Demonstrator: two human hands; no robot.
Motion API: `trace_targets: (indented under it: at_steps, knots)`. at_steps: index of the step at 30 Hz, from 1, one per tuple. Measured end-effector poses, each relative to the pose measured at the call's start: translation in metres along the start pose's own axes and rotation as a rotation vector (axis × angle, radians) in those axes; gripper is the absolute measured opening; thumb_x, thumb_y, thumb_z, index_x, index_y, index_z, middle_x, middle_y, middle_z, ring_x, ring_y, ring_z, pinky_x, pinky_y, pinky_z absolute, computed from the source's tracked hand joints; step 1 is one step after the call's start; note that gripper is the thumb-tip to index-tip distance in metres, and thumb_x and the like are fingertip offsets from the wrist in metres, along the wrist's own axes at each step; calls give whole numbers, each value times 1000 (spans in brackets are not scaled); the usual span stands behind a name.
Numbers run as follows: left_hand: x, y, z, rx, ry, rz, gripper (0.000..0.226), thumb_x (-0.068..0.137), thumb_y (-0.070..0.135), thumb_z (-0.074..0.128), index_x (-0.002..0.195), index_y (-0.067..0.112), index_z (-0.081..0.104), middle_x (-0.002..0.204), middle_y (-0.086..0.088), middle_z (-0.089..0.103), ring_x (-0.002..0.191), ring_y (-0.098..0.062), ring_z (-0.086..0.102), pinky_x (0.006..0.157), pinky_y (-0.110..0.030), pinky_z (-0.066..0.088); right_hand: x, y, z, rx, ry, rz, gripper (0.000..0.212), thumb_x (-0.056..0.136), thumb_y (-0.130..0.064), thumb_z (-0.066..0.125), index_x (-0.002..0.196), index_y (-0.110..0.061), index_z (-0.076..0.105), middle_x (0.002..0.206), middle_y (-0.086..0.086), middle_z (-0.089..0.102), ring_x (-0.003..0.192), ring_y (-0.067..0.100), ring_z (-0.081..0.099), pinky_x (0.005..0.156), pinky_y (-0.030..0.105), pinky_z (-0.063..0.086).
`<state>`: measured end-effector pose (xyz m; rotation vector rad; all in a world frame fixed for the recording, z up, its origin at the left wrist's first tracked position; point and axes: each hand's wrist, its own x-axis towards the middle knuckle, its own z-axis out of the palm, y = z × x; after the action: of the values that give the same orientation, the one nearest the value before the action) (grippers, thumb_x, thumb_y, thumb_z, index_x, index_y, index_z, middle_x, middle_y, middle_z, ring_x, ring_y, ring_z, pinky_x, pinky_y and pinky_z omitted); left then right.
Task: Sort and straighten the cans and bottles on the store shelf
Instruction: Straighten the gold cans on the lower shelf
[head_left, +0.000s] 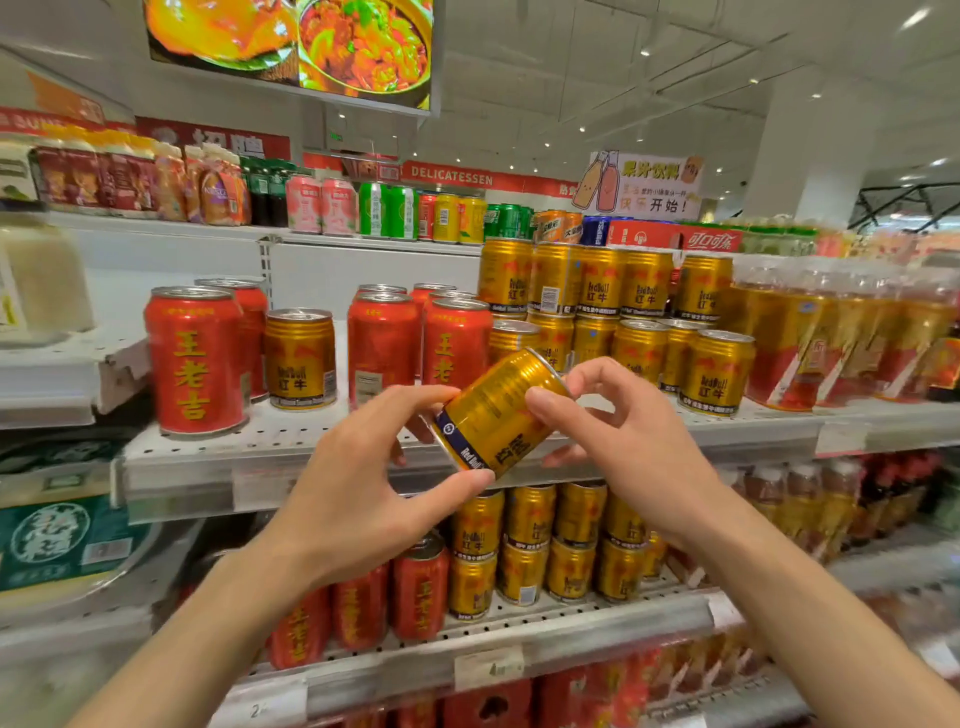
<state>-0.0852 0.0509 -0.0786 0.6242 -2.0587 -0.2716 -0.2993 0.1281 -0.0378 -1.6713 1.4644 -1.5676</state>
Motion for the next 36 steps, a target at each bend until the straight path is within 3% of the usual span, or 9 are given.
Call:
trace_targets:
  at_steps: [6,9,13,17,21,25,28,31,36]
  knots:
    - [44,37,90,-39,33,-33,60,76,54,76,129,34,56,112,18,65,104,-7,62,75,-26,53,25,38,-94,-73,-3,-85,36,76,-48,75,87,-20,55,86,-13,72,83,15,75,71,44,65]
    - [67,51,137,-35,20,-75,63,77,55,77,132,37,53,111,22,64,104,-1,62,82,-21,53,43,55,-139,-168,8,-105,35,81,-44,78,92,-18,57,92,-5,74,83,14,75,68,33,63]
    - [104,61,173,73,-20,-134,77,76,59,74,144,38,44,108,31,53,101,6,57,89,-20,50,74,68,-172,-290,-40,-138,36,84,-49,76,99,-22,56,97,-5,73,79,8,74,74,37,64]
    - [128,60,190,213,-85,-227,85,76,67,70,147,35,36,115,16,59,103,-7,58,91,-33,52,98,82,-184,-509,-23,-316,36,83,-54,73,99,-26,56,89,-11,66,78,5,63,68,23,52]
    - [133,57,203,344,-148,-278,87,72,81,61,143,36,39,119,16,65,101,-6,63,87,-34,57,108,101,-182,-799,74,-602,40,85,-59,65,102,-23,63,88,-7,64,76,8,55,63,23,45]
    - [138,60,200,252,-167,-304,72,77,75,61,137,36,50,125,18,62,104,-1,61,90,-29,56,116,114,-197,-783,140,-702,45,88,-56,61,110,-18,68,110,-2,70,109,18,57,89,35,48]
    - [141,65,200,245,-179,-331,74,78,72,63,139,32,51,110,22,61,98,-1,62,89,-32,57,114,130,-212,-703,149,-539,44,91,-50,64,122,-19,63,126,-3,64,124,15,52,104,33,40]
    - [144,69,208,266,-175,-318,71,79,74,61,138,35,51,105,23,62,98,-2,64,89,-35,58,108,142,-212,-619,86,-454,47,93,-44,66,131,-16,59,136,-1,58,131,13,47,111,25,34]
    - [144,67,213,370,-158,-288,84,77,83,51,144,34,47,117,18,68,102,-3,63,88,-35,58,106,139,-209,-559,81,-392,47,95,-41,64,136,-19,56,149,-2,48,142,11,38,118,36,34]
